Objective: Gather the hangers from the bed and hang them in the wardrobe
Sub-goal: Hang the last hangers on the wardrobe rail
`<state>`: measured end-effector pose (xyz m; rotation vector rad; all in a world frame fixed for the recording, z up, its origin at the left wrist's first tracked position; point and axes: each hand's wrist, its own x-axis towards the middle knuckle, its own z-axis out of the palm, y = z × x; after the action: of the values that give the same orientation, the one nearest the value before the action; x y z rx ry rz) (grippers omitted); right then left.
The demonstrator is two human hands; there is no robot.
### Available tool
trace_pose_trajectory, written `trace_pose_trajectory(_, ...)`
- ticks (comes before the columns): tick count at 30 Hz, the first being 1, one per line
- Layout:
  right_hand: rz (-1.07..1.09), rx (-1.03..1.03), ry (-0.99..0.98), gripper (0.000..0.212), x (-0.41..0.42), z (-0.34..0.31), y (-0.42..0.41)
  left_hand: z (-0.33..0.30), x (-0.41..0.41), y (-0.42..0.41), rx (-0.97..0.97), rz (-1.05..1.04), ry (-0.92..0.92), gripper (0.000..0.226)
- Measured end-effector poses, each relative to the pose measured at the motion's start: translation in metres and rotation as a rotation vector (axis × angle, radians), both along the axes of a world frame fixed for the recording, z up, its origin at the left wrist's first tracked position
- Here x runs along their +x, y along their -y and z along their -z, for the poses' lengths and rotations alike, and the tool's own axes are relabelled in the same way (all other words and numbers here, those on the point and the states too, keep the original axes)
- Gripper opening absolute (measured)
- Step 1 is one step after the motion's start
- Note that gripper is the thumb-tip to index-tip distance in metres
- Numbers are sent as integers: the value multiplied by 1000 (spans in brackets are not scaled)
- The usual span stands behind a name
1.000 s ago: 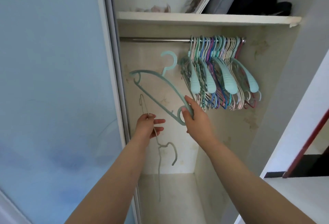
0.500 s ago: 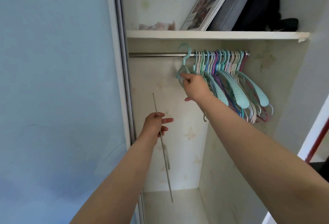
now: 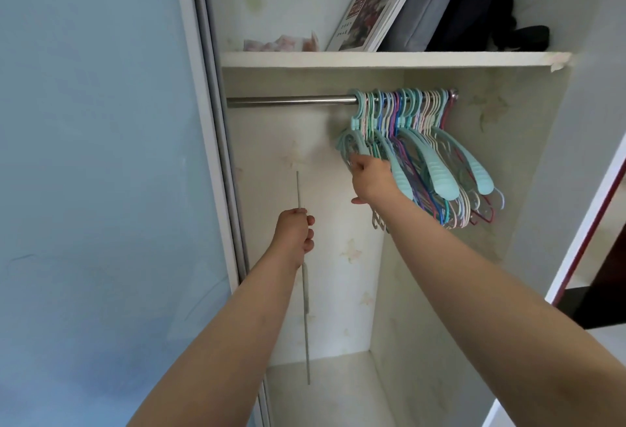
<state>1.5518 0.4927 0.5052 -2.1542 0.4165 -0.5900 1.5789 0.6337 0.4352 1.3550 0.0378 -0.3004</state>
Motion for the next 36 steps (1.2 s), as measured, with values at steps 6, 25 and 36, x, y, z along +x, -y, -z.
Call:
trace_pose_trajectory(6,75,-305,-114,48,-35,21,-8,16,1,-6,-116,109,-132,19)
trace_pose_trajectory(25,-157,-1026,-1017,38,-73,86,-21,120,-39,-2,625,597,235,19)
trace_pose_trajectory(36,-240,-560,-900,24,-103,82,5,120,-41,7,585,-162,420,18)
